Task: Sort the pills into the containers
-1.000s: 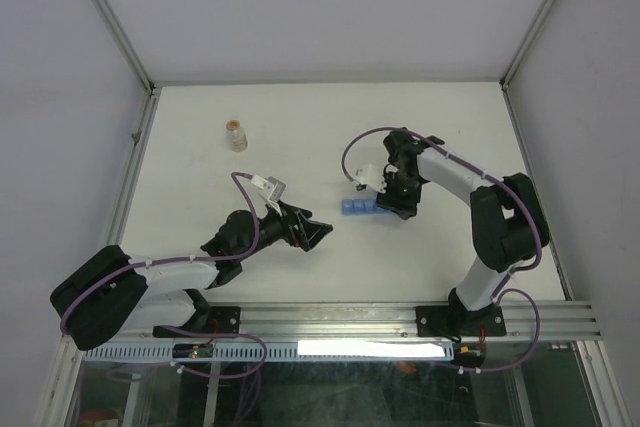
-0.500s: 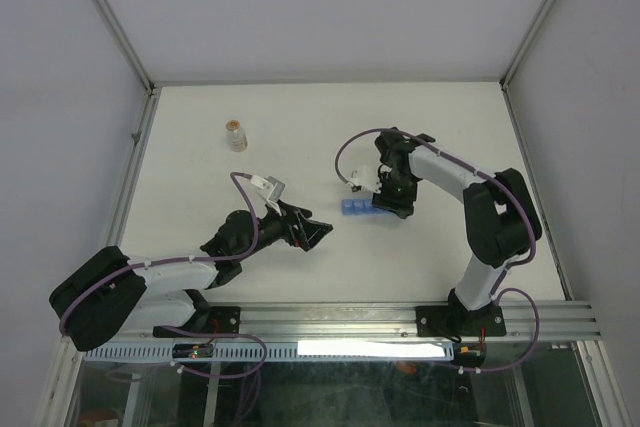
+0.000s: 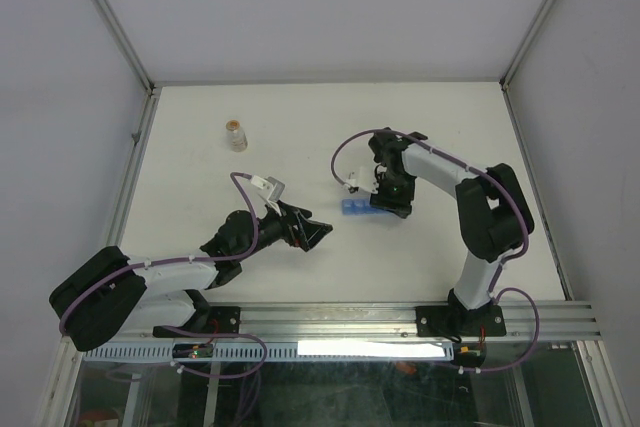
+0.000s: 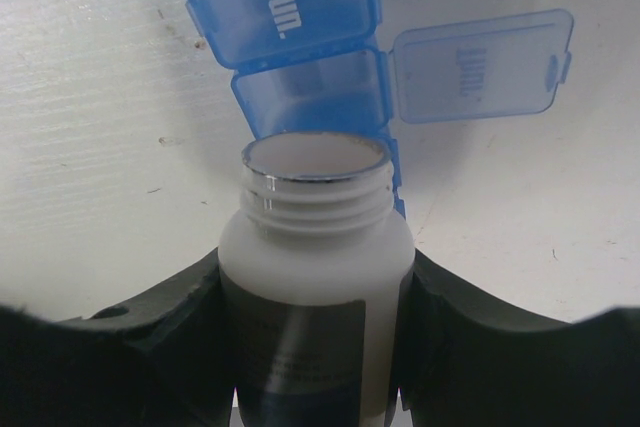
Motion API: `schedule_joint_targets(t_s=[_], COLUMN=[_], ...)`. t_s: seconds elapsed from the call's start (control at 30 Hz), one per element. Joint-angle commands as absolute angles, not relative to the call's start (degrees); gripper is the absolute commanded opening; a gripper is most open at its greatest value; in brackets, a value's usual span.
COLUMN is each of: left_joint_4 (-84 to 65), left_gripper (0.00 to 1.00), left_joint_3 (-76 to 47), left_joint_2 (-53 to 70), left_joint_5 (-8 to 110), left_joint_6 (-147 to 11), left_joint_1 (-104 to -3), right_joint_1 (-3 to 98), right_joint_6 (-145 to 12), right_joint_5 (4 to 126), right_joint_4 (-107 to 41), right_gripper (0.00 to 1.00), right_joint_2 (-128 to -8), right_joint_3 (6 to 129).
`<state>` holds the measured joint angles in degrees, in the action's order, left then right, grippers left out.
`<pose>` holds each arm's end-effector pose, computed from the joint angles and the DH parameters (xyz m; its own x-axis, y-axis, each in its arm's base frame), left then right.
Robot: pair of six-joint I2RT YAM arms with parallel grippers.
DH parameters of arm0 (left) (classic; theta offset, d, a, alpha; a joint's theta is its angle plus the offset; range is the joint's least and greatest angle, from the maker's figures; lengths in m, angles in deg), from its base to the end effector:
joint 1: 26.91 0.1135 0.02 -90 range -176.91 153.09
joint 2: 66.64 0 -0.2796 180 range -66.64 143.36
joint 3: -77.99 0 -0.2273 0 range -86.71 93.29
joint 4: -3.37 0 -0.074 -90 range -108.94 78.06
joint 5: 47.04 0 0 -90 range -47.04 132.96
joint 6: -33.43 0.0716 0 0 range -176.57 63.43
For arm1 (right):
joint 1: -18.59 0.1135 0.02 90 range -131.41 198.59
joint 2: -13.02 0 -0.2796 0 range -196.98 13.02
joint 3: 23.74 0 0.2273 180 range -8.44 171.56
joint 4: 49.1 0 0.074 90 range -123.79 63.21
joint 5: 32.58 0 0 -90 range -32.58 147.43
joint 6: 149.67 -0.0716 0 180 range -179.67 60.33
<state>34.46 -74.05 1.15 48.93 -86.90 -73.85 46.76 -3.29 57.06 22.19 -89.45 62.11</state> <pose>0.1532 -0.1749 0.2047 -0.4919 -0.2092 -0.8451 0.6354 0.5774 -0.5128 0.2678 0.1429 0.1760 -0.0948 -0.9954 -0.0150 -0.9949 0.0953 -0.0338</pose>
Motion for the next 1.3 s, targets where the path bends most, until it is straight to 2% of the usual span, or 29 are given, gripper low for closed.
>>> schedule_joint_targets(t_s=[0.0,1.27], left_joint_4=[37.9,38.2], left_gripper=[0.99,0.99], left_joint_3=[-74.2,-74.4], left_joint_2=[-0.4,-0.5], left_joint_5=[48.1,48.3], left_joint_6=[-86.1,-86.0], left_joint_1=[-74.4,-74.4], right_joint_1=[47.4,51.7], right_joint_6=[-4.2,-5.2], right_joint_5=[54.6,46.6], right_joint_4=[24.1,32.9], right_gripper=[0.04,0.04], right_joint_2=[-89.6,-96.6], right_joint_3=[65.1,72.9])
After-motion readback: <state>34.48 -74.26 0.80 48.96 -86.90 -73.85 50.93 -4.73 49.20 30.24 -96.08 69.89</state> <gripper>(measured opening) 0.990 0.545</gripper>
